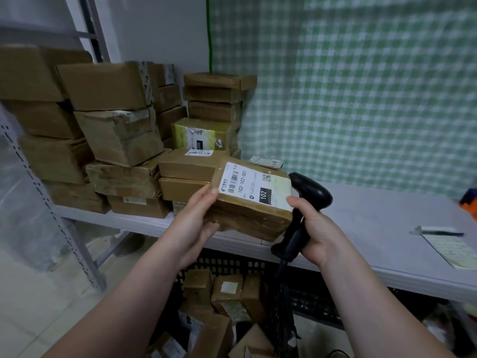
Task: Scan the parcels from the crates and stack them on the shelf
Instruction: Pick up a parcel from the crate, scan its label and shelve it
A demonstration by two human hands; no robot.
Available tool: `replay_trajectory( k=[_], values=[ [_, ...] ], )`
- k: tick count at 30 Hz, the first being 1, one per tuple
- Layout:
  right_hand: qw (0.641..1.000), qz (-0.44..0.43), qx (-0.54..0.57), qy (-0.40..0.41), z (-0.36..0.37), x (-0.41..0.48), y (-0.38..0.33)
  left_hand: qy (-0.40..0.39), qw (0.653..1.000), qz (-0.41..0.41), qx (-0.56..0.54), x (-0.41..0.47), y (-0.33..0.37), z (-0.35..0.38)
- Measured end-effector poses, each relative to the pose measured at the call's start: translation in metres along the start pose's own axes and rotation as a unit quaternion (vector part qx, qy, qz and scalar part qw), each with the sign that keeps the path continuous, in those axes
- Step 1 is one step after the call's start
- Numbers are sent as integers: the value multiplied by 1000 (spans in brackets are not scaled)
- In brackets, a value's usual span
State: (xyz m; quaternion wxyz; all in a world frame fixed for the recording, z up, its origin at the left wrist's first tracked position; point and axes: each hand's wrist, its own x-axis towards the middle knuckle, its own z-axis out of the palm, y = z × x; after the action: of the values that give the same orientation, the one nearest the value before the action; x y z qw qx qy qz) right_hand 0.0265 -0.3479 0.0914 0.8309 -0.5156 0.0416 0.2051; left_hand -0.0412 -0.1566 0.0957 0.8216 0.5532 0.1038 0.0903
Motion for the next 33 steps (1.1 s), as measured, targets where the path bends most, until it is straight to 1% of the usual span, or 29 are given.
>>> replay_trajectory(
  k=[2, 4, 7, 8, 9, 11, 14, 16, 23, 33],
  values=[
    [1000, -15, -16, 16, -1, 2, -1, -2, 1000, -18, -24, 3, 3, 0],
    [998, -39, -41, 32, -1, 3, -4, 20, 999, -23, -28, 8, 6, -3],
    [983, -110, -122, 79, -4, 5, -12, 62, 998, -5, -4, 19, 9, -11],
    [976, -133, -150, 83, -5, 5, -16, 68, 998, 1, 11, 23, 10, -14],
    [971, -150, -173, 75, -5, 4, -20, 70, 997, 1, 22, 26, 10, -17],
    [960, -162, -227, 32, -5, 0, -29, 69, 997, -5, 41, 32, 11, -23],
    [926, -154, -341, -46, 0, -7, -40, 69, 996, -9, 58, 36, 11, -27],
    [907, -145, -389, -74, 4, -9, -43, 71, 996, -12, 55, 38, 12, -29],
    [879, -131, -450, -90, 9, -8, -40, 67, 996, -23, 56, 40, 13, -36],
    [881, -143, -443, -84, 6, -8, -43, 61, 996, -23, 60, 44, 9, -38]
  ],
)
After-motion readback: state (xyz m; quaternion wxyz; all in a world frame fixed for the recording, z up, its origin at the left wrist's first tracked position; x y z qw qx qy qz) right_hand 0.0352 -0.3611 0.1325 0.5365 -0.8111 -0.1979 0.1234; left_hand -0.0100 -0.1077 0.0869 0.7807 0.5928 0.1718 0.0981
